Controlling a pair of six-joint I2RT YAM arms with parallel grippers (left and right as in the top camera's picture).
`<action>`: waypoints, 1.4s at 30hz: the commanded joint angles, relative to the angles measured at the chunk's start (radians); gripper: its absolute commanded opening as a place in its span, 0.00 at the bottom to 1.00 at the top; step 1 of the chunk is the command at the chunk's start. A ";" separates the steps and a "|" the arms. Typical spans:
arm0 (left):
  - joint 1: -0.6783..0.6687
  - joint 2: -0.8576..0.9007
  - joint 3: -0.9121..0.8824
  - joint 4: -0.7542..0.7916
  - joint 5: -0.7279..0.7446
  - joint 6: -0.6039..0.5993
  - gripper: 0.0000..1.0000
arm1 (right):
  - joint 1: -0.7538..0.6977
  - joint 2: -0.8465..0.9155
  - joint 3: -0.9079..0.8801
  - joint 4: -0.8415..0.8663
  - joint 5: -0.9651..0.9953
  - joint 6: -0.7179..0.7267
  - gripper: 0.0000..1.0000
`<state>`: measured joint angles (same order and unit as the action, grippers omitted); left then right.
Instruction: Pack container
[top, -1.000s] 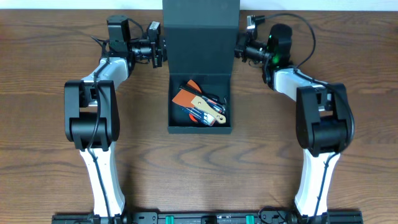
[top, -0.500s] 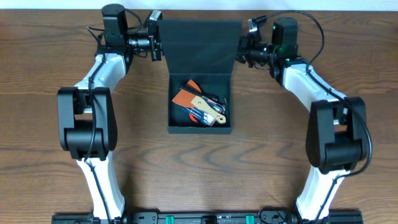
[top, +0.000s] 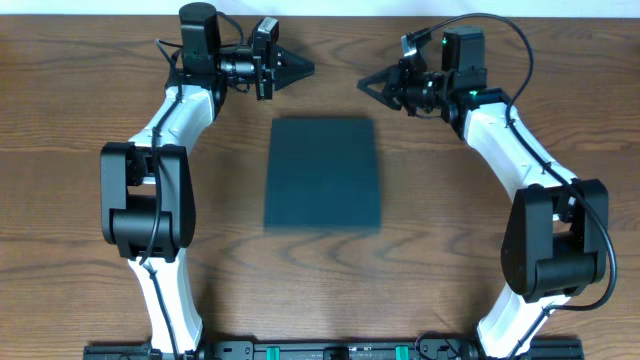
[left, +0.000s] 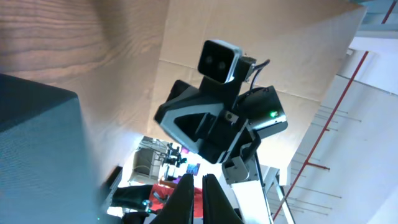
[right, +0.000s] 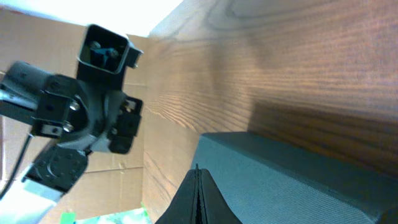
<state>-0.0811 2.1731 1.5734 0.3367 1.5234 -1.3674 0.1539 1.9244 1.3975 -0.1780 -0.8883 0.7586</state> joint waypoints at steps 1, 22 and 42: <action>0.006 -0.054 0.028 0.048 0.015 -0.070 0.05 | 0.031 -0.066 0.011 -0.036 0.049 -0.047 0.01; 0.001 -0.156 0.065 -0.930 -0.904 0.747 0.05 | 0.060 -0.195 0.011 -0.173 0.174 -0.107 0.01; -0.050 -0.557 0.102 -1.515 -1.490 0.888 0.06 | 0.367 -0.195 0.011 -0.578 0.669 -0.200 0.01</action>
<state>-0.1310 1.6531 1.6699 -1.1454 0.1555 -0.4992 0.4812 1.7584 1.3979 -0.7349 -0.3588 0.5838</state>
